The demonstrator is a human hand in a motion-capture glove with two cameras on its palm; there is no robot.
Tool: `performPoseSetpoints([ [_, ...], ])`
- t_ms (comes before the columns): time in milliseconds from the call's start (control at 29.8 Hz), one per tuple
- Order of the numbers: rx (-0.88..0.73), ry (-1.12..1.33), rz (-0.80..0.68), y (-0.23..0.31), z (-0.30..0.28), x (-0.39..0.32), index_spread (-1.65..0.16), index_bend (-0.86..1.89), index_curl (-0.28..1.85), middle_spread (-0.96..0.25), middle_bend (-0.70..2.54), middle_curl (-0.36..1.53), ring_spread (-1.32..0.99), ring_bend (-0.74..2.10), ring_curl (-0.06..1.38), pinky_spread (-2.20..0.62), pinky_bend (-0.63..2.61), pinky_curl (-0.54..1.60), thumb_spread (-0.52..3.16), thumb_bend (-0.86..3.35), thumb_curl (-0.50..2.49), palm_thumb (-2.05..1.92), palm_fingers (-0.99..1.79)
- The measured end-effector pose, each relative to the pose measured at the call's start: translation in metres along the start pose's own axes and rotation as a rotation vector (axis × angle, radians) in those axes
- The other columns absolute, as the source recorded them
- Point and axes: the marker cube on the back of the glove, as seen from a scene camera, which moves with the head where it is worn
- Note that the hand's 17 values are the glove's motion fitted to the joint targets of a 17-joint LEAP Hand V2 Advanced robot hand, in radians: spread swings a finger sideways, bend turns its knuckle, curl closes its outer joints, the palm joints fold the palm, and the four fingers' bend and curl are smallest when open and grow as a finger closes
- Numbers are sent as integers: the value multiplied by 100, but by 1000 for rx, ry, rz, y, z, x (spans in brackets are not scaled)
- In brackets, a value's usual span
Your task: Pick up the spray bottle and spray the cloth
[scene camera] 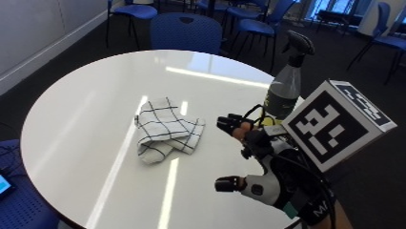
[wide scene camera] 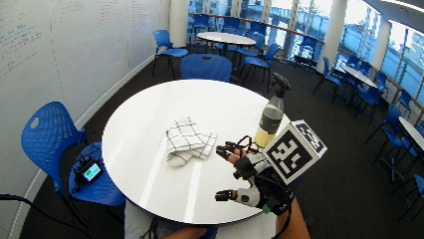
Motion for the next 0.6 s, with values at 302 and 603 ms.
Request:
performPoseSetpoints([
  [302, 114, -64, 21, -25, -19, 24, -45, 15, 24, -5, 19, 29, -3, 36, 27, 25, 28, 30, 102, -2, 26, 48, 48],
  [603, 237, -33, 57, -57, -46, 50, -44, 14, 24, -7, 21, 31, -4, 37, 28, 24, 26, 31, 104, -1, 28, 52, 53],
])
